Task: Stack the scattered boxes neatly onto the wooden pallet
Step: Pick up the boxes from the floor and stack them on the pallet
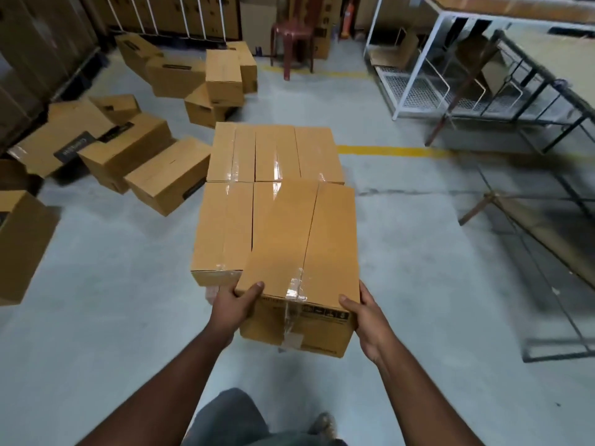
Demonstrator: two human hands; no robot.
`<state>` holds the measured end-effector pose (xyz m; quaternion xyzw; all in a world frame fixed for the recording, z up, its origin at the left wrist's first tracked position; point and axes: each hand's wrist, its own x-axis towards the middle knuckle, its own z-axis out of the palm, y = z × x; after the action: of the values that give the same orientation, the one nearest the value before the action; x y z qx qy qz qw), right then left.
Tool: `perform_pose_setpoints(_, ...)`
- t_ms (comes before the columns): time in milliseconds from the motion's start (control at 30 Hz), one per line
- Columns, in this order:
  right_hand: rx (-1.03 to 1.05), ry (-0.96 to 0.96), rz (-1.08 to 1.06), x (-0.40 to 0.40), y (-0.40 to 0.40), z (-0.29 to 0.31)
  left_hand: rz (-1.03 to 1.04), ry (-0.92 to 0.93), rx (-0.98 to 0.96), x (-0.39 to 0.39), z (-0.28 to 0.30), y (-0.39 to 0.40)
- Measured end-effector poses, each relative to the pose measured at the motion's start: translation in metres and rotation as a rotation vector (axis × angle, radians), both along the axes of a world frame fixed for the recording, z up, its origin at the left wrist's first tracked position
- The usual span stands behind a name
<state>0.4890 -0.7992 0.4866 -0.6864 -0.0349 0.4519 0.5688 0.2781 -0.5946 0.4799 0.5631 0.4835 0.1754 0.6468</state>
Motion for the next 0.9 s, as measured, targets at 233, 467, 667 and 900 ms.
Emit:
perform_pose_setpoints(233, -0.092, 0.03, 0.032, 0.126, -0.006, -0.014, -0.028, 0.013, -0.057, 0.111, -0.017, -0.023)
perform_pose_setpoints(467, -0.203, 0.068, 0.2, 0.268, 0.039, -0.064, -0.095, 0.095, -0.198, 0.227, -0.092, 0.012)
perform_pose_setpoints(667, -0.24, 0.063, 0.125, 0.36, 0.083, -0.151, -0.108, 0.205, -0.258, 0.326, -0.165, 0.052)
perform_pose_setpoints(900, -0.219, 0.1, 0.118, 0.424, 0.111, -0.233, -0.19, 0.273, -0.183, 0.392, -0.238, 0.089)
